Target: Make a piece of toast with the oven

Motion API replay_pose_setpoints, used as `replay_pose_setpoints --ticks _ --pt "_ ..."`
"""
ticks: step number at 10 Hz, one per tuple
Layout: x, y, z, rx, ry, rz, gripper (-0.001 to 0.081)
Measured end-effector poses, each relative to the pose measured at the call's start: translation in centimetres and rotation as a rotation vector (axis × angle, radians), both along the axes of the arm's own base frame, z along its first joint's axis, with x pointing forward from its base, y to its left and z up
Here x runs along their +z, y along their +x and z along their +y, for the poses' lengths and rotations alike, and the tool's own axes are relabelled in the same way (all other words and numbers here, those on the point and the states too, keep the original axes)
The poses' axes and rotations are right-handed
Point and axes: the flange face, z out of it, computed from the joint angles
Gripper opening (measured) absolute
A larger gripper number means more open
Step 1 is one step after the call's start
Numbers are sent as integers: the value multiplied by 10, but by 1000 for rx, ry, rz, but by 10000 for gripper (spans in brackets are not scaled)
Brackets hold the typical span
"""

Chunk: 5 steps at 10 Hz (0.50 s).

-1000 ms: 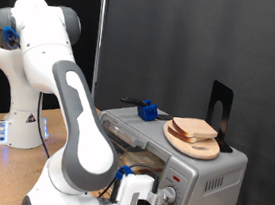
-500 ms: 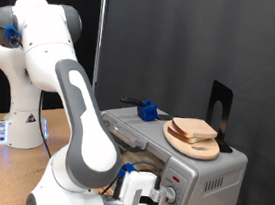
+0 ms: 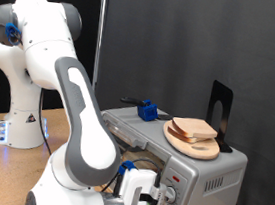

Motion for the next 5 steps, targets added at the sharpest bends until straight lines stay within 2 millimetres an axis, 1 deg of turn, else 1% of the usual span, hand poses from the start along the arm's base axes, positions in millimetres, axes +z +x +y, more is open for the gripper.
replay_pose_setpoints --ticks 1,5 --pt "-1 -1 0 -11 -5 -27 228" --pt "-2 -16 2 -71 -54 -276 231"
